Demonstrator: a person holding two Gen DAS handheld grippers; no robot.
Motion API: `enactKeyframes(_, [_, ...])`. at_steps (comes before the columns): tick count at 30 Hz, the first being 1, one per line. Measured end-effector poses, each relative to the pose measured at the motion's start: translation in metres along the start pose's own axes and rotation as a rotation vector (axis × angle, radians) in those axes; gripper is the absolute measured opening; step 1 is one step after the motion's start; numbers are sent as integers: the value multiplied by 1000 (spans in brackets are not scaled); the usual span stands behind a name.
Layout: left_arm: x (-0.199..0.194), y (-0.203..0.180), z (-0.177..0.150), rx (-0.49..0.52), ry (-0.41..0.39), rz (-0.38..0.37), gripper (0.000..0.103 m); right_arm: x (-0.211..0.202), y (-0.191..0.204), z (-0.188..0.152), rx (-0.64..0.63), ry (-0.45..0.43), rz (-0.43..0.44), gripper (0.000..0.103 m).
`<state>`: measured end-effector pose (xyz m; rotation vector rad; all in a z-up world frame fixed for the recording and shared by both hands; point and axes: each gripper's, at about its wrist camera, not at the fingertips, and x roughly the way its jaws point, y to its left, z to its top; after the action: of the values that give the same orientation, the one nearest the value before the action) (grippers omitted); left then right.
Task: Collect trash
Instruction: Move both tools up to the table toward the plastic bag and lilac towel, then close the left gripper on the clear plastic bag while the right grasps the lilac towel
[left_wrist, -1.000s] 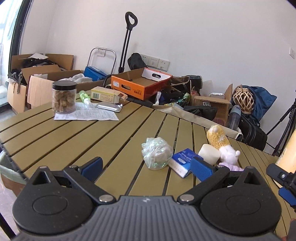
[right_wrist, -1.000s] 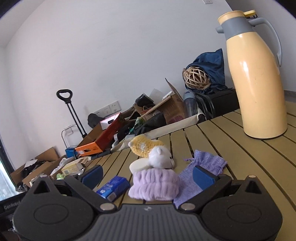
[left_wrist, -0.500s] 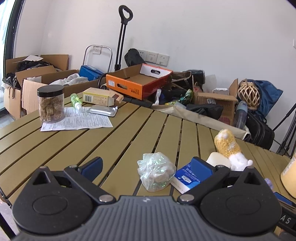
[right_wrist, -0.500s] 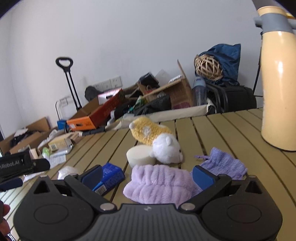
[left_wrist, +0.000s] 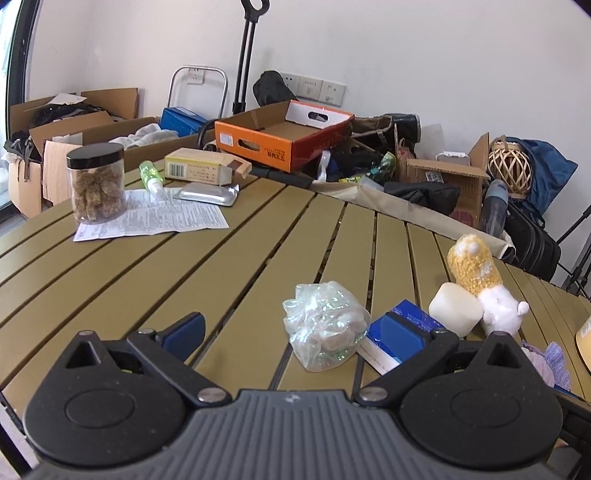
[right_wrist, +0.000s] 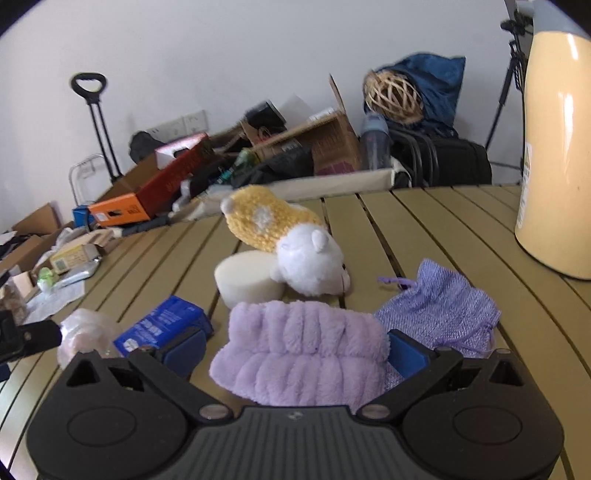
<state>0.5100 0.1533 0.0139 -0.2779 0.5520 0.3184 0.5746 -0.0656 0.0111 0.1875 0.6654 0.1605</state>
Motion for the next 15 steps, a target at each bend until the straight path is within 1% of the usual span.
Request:
enactKeyframes(5, [11,-4,0,-4,24,-13,103,15,2,2,-10,55,-40,103])
enactKeyframes(10, [20,-8,0,-17,45,-22,103,20,-2,2,4,78,-7,103])
enactKeyframes(13, [24,-12,-1,-2,56,-20,103,21,-3,2,12,81,15,103])
enactKeyframes(15, [27,-13,0,-2,59,-20,103,21,-4,1,11,78,22,100])
